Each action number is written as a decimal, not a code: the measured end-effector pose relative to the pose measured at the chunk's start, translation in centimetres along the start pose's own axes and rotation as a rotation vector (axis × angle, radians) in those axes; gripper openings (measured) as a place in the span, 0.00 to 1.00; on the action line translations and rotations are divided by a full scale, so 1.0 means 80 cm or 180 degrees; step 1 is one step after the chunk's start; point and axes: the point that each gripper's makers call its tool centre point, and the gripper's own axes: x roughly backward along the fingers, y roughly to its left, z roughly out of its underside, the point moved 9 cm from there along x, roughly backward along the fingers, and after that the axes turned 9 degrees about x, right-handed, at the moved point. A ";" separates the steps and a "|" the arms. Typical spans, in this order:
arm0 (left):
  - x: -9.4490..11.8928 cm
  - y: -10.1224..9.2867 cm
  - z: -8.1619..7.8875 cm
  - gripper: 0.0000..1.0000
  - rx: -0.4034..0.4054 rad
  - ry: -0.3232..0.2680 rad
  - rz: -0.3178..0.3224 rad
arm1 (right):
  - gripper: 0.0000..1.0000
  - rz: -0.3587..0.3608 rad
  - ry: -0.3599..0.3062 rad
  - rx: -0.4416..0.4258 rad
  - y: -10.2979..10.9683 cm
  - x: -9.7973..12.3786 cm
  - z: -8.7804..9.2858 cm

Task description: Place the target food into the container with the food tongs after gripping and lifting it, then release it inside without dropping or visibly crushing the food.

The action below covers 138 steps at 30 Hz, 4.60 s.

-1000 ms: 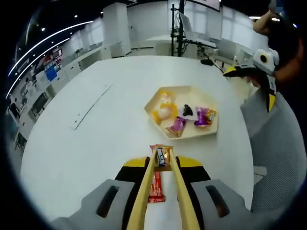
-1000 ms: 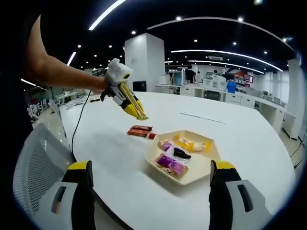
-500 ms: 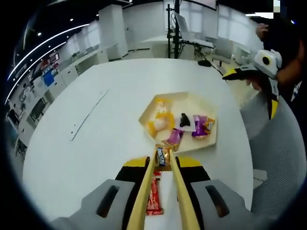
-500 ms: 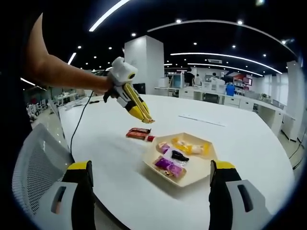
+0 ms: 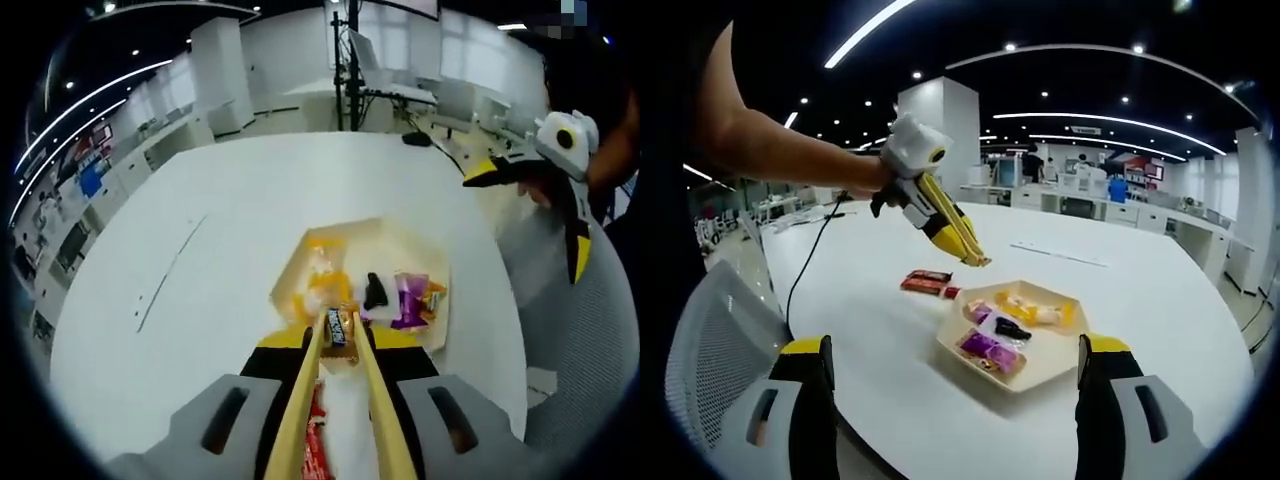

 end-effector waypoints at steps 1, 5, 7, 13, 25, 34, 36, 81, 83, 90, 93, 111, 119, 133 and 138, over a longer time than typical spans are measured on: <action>-0.003 -0.001 -0.003 0.17 0.0000 -0.0003 0.0003 | 1.00 0.0001 0.0004 0.0005 0.000 0.000 0.000; -0.016 -0.010 -0.019 0.17 -0.0023 0.0006 0.0045 | 1.00 -0.0002 -0.0007 0.0016 0.000 0.000 0.000; -0.022 -0.013 -0.027 0.17 -0.0037 -0.0011 0.0078 | 1.00 -0.0001 -0.0007 0.0030 0.001 0.000 -0.001; -0.040 -0.024 -0.052 0.17 -0.0099 -0.0023 0.0135 | 1.00 0.0015 -0.0013 0.0034 0.000 0.000 -0.001; -0.061 -0.037 -0.075 0.19 -0.0157 -0.0047 0.0205 | 1.00 0.0006 -0.0015 0.0032 0.000 0.000 0.000; -0.062 -0.041 -0.078 0.21 -0.0228 -0.0080 0.0223 | 1.00 0.0008 0.0009 0.0026 0.001 0.000 0.001; -0.060 -0.040 -0.080 0.21 -0.0234 -0.0096 0.0217 | 1.00 0.0010 0.0014 0.0035 0.001 0.000 0.000; 0.043 0.026 0.035 0.26 0.0045 -0.0300 -0.0468 | 1.00 -0.0035 0.0065 0.0003 0.002 -0.001 0.003; 0.043 0.028 0.042 0.26 0.0059 -0.0284 -0.0497 | 1.00 -0.0028 0.0070 0.0004 0.001 -0.001 0.003; 0.045 0.029 0.059 0.26 0.0100 -0.0207 -0.0537 | 1.00 -0.0042 0.0094 0.0005 0.002 -0.002 0.004; 0.046 0.030 0.063 0.26 0.0094 -0.0175 -0.0556 | 1.00 -0.0045 0.0098 0.0007 0.002 -0.002 0.004; 0.027 0.040 0.095 0.26 0.0163 0.0030 -0.0571 | 1.00 -0.0063 0.0134 -0.0005 0.003 -0.003 0.006; 0.004 0.048 0.110 0.26 0.0164 0.0176 -0.0537 | 1.00 -0.0059 0.0140 -0.0010 0.003 -0.003 0.006; -0.023 0.053 0.121 0.24 0.0089 0.0367 -0.0452 | 1.00 -0.0053 0.0140 -0.0025 0.003 -0.003 0.006; -0.025 0.050 0.122 0.20 0.0165 0.0400 -0.0481 | 1.00 -0.0065 0.0143 -0.0016 0.003 -0.003 0.006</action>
